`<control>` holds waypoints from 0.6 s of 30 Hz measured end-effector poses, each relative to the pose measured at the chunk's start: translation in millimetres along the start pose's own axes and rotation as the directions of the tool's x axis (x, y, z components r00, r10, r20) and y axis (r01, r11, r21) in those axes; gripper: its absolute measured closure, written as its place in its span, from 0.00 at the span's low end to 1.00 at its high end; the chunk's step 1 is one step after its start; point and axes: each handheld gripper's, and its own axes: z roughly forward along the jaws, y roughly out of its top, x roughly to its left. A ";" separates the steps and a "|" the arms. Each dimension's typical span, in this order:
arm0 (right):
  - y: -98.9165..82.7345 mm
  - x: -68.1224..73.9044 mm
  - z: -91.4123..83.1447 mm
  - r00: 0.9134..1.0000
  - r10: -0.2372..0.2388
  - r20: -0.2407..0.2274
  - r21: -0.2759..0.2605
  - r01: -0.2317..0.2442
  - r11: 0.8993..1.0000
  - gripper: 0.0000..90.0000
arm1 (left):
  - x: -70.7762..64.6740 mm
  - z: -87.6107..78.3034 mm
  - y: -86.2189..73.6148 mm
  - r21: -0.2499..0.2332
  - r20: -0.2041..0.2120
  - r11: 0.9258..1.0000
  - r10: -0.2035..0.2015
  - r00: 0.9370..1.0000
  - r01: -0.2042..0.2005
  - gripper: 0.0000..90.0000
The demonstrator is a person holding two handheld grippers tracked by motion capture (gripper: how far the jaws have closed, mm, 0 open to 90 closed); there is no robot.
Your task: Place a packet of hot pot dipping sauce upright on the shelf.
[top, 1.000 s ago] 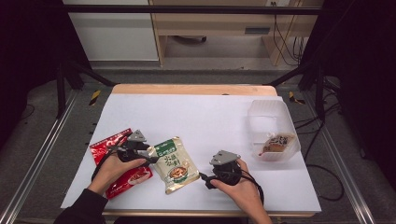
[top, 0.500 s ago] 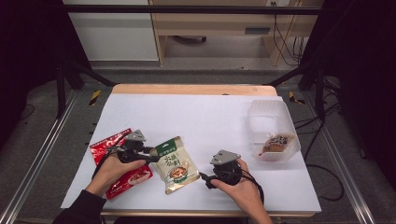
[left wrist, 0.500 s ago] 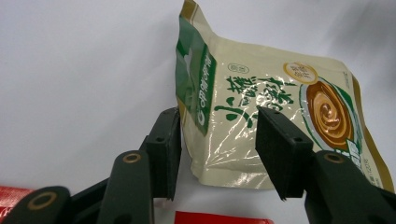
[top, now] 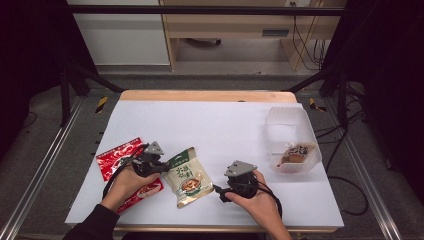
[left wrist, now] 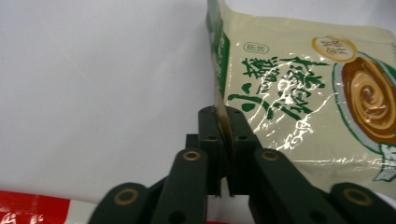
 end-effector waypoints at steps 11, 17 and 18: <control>9.5 -1.8 -6.0 0.999 -0.029 0.027 -0.003 0.029 1.000 0.20 | -5.4 -18.7 18.8 -0.046 -0.029 0.997 0.056 0.998 -0.058 1.00; 24.1 -6.5 -11.0 0.992 -0.120 0.031 0.031 0.119 0.992 0.21 | -13.4 -32.6 39.1 -0.063 -0.040 0.991 0.118 0.992 -0.121 1.00; 26.0 -6.8 -11.9 0.991 -0.133 0.029 0.037 0.132 0.991 0.21 | -15.3 -35.9 43.1 -0.070 -0.038 0.989 0.128 0.991 -0.130 1.00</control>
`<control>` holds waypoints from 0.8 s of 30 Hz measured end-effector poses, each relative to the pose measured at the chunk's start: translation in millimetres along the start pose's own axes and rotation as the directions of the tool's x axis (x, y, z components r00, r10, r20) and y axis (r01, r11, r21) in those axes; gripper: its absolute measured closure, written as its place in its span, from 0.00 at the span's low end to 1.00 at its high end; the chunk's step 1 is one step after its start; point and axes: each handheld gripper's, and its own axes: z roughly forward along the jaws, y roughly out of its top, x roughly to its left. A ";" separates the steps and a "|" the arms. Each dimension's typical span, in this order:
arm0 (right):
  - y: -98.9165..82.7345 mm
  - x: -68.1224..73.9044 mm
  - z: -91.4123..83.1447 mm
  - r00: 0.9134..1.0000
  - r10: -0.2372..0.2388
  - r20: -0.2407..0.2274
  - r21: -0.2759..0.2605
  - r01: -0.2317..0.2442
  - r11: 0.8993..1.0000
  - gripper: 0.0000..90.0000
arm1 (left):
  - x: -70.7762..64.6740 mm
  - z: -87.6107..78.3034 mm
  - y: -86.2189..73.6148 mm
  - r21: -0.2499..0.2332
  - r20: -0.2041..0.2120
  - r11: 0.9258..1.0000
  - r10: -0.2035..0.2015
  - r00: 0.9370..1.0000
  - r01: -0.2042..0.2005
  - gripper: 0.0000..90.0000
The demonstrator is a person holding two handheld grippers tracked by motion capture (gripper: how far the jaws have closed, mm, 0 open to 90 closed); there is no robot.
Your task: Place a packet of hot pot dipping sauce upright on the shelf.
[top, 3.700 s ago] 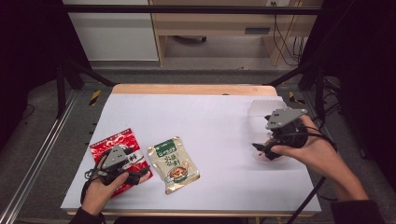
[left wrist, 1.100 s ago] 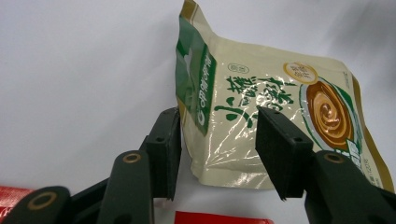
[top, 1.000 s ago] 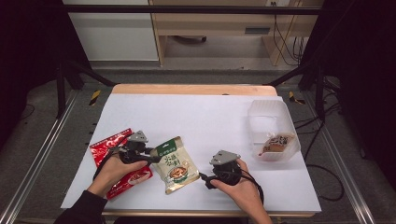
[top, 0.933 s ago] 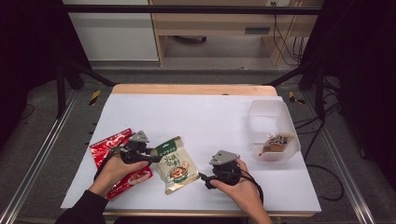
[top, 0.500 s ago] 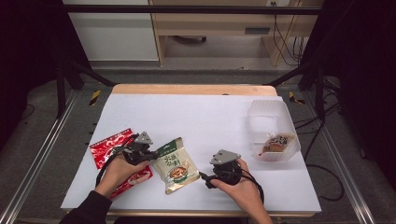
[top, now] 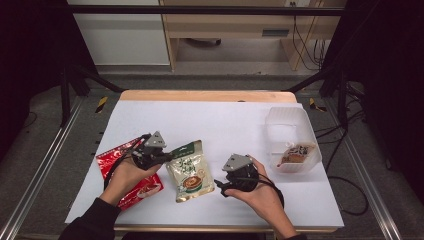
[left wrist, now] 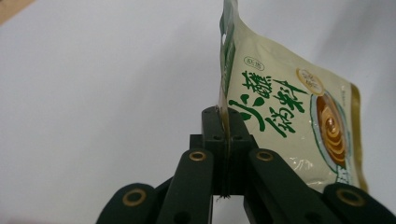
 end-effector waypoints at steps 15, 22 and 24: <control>41.4 -12.3 -26.3 0.985 -0.173 -0.021 0.092 0.174 0.980 0.38 | -19.8 -26.7 35.6 -0.067 0.041 0.992 0.111 0.993 -0.108 1.00; 57.7 -21.1 -37.7 0.979 -0.201 -0.039 0.101 0.204 0.974 0.43 | -27.7 -31.6 44.7 -0.077 0.062 0.986 0.150 0.987 -0.145 1.00; 61.7 -22.7 -39.5 0.976 -0.214 -0.052 0.108 0.218 0.970 0.45 | -29.6 -32.6 46.5 -0.083 0.067 0.984 0.162 0.985 -0.156 1.00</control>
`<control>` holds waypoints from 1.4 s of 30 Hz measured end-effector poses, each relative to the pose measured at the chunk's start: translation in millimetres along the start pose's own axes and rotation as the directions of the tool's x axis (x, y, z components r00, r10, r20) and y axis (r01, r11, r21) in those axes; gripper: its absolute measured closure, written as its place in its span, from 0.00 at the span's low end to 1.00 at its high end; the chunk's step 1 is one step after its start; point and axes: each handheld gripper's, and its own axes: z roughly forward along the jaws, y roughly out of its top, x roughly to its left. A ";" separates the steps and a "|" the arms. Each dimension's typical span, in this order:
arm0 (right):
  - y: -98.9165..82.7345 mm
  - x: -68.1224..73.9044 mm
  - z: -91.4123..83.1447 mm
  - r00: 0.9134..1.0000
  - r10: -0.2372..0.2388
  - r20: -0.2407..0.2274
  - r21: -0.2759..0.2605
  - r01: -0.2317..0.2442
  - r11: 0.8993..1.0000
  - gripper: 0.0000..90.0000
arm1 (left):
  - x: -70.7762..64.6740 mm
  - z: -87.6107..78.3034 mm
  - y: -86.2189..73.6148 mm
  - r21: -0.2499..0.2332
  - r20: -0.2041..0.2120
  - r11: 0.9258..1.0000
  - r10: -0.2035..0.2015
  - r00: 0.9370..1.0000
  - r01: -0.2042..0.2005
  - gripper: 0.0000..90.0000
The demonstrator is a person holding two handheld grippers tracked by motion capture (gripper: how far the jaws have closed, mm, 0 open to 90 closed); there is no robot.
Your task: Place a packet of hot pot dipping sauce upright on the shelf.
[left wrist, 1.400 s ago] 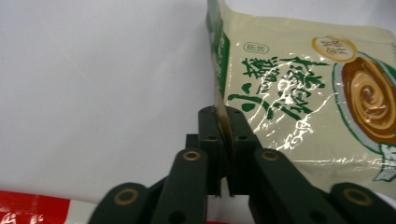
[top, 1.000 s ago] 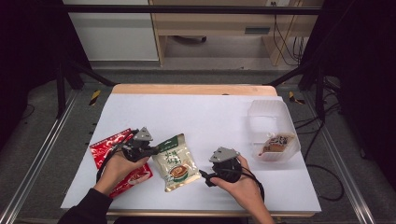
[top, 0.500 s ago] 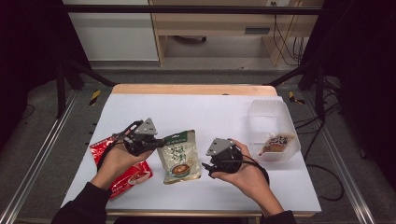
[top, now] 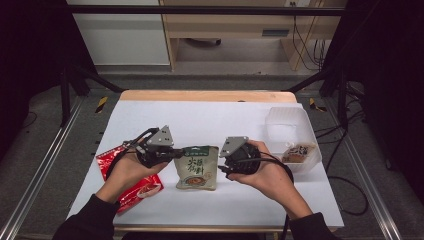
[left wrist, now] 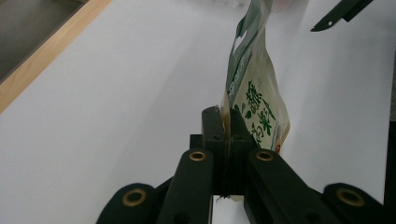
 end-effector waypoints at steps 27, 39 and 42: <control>42.2 -1.7 8.5 0.976 -0.085 -0.200 0.124 0.111 0.986 0.92 | -20.7 0.9 21.4 -0.004 0.057 0.997 0.081 0.995 -0.081 1.00; 39.8 -5.7 8.9 0.968 -0.082 -0.238 0.146 0.119 0.982 1.00 | -15.1 -6.9 4.7 -0.101 0.027 0.995 0.005 1.000 -0.002 0.39; 39.5 -8.6 6.1 0.966 -0.091 -0.241 0.140 0.127 0.982 1.00 | -15.8 -13.3 -7.8 -0.125 0.027 0.992 -0.016 1.000 0.020 0.27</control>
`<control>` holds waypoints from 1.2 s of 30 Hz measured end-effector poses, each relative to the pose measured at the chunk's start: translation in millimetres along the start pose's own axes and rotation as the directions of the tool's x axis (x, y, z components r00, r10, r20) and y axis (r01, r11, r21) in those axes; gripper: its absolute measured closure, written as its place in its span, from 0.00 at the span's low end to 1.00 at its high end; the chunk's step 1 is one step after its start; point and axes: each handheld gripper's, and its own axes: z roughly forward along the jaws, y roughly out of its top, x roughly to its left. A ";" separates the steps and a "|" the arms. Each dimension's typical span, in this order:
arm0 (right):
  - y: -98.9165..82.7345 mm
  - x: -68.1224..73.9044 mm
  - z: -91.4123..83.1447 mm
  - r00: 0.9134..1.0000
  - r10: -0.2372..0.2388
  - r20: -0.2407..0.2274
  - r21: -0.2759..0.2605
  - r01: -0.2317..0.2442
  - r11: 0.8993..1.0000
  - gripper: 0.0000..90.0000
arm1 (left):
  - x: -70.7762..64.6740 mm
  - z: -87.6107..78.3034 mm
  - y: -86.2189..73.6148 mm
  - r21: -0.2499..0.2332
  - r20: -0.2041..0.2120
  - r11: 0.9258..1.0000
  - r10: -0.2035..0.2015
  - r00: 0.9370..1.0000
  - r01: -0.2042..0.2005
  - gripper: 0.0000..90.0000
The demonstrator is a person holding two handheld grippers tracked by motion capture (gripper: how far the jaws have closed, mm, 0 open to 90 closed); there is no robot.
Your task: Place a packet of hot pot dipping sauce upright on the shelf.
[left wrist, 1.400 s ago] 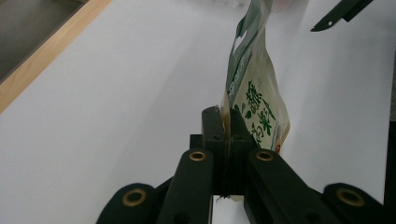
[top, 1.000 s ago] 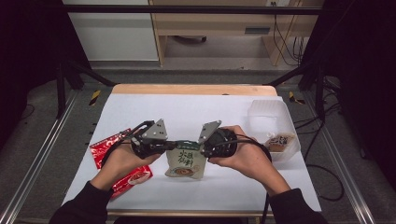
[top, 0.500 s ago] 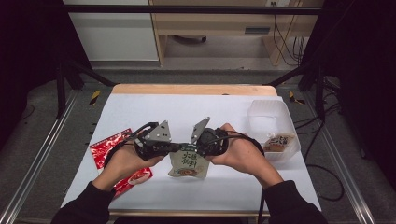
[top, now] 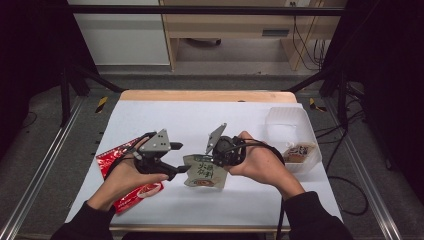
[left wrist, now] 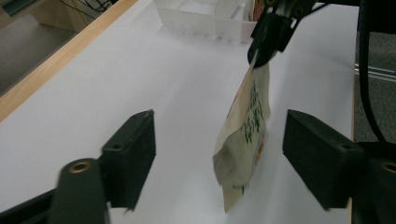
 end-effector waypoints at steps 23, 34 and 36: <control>-31.7 -41.7 -64.2 0.995 0.042 0.087 -0.022 -0.040 0.999 1.00 | 9.4 -1.4 -111.9 0.016 -0.181 0.978 -0.200 0.963 0.206 0.09; -46.5 -69.0 -94.2 0.984 0.106 0.145 -0.055 -0.099 0.994 1.00 | 7.1 -13.2 -124.4 -0.020 -0.262 0.974 -0.225 0.939 0.228 0.09; -48.7 -74.3 -97.5 0.981 0.124 0.150 -0.062 -0.115 0.991 1.00 | 6.2 -12.3 -125.7 -0.004 -0.283 0.976 -0.210 0.936 0.218 0.09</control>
